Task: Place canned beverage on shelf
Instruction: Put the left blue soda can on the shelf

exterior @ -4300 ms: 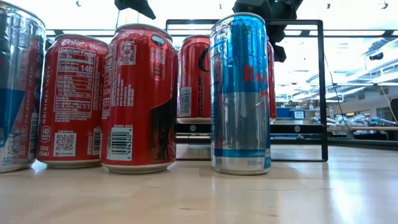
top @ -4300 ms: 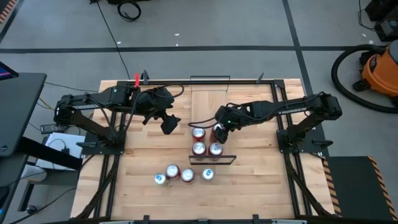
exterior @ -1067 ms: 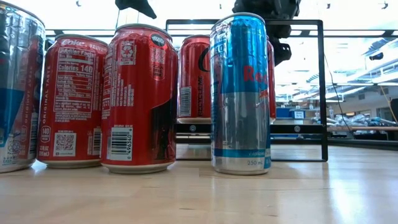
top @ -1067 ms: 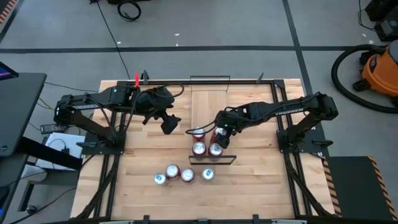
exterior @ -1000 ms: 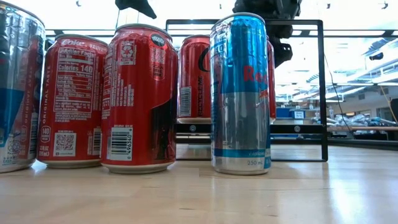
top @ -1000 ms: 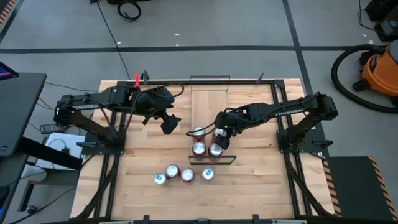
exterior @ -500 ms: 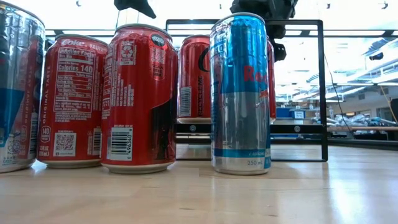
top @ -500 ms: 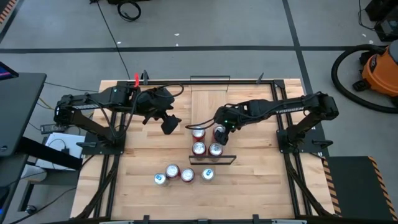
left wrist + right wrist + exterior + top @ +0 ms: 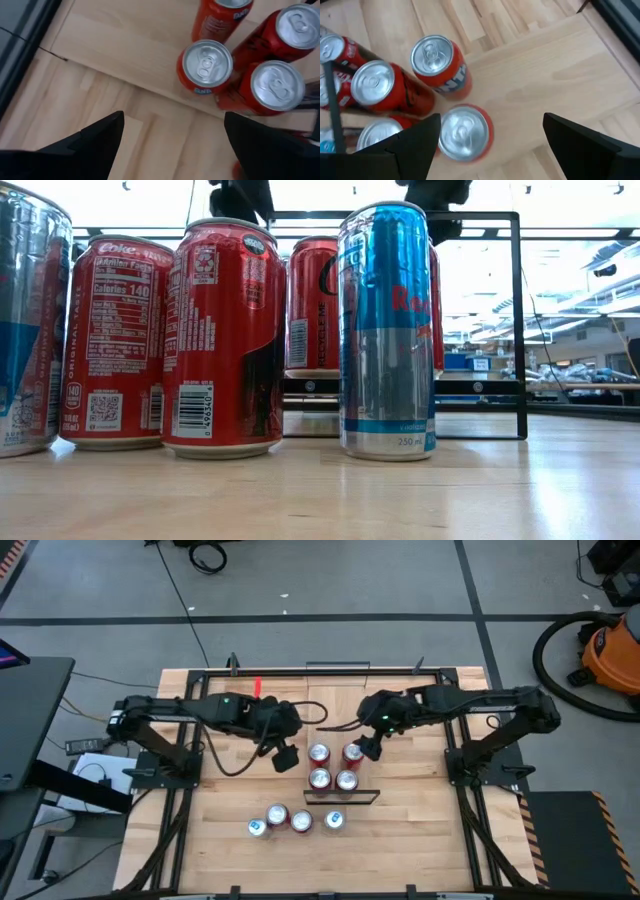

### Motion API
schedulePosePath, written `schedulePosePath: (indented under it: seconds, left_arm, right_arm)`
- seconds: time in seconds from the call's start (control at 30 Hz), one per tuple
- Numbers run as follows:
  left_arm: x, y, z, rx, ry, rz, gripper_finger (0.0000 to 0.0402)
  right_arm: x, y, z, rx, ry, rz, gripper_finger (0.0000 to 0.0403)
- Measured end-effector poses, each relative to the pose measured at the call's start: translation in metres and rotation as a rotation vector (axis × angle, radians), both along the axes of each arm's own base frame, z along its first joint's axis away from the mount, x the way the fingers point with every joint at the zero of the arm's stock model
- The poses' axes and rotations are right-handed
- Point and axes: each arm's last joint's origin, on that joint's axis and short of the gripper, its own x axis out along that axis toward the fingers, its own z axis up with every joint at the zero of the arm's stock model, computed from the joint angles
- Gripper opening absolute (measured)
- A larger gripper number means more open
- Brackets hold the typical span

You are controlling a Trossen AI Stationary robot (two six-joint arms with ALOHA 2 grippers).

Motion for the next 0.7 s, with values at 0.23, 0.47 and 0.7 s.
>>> schedulePosePath:
  seconds: [0.23,0.47,0.7]
  left_arm:
    - [0.007,0.001,-0.002,0.058,-0.016,-0.041,0.0355]
    - [-0.003,-0.018,0.005,-0.081,-0.041,-0.079,0.0349]
    - [-0.024,-0.072,0.016,-0.361,-0.056,-0.119,0.0334]
  right_arm:
    - [-0.035,0.001,0.007,-0.050,-0.055,-0.009,0.0361]
    - [-0.057,0.008,0.022,-0.045,-0.132,-0.032,0.0361]
    - [-0.067,0.008,0.028,-0.120,-0.152,-0.087,0.0361]
